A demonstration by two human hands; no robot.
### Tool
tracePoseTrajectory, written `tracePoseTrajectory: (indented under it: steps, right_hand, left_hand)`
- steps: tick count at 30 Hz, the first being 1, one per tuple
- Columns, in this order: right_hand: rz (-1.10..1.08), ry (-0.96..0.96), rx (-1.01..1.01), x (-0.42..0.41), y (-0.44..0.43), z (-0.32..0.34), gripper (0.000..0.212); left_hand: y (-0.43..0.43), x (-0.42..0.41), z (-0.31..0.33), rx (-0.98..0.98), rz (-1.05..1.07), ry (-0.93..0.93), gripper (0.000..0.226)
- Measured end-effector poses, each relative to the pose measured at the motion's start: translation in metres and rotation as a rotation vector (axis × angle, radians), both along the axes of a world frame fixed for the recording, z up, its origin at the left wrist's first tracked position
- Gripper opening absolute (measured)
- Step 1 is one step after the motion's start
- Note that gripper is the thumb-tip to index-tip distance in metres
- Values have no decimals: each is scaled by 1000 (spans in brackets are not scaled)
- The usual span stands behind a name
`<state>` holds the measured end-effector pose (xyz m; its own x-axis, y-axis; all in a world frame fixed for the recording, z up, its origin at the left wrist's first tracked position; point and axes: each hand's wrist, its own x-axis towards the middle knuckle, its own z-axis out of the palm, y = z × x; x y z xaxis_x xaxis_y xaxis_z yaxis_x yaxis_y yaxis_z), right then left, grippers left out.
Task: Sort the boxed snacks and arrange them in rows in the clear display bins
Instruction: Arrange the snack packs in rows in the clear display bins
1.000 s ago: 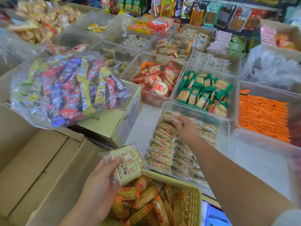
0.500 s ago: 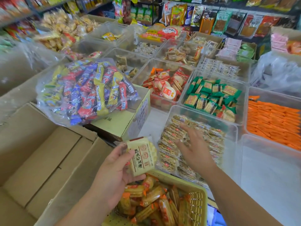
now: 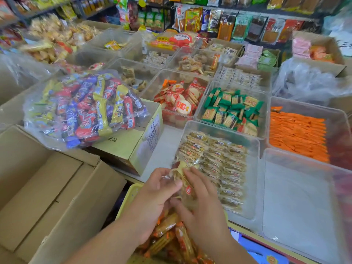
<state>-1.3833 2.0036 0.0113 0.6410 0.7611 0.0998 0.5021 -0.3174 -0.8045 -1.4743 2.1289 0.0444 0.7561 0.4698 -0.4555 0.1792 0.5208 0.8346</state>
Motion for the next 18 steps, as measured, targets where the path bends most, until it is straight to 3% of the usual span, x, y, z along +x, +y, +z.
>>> tracePoseTrajectory:
  steps: [3,6,8,13,18]
  right_hand:
    - [-51,9,96,25,-1,-6,46]
    - [-152,47,60,67,5,-11,38]
    - [-234,67,16,102,15,-11,35]
    - [-294,96,-103,176,57,-18,24]
    - [-159,311,-300,202,94,-50,43]
  left_hand:
    - [7,5,-4,242,-119,96,41]
    - [31,16,-23,661,-184,308,38]
    - [45,26,-39,811,-214,427,52]
    - [69,52,-73,842,-463,601,109]
    - [81,59,-94,705,-640,630,129]
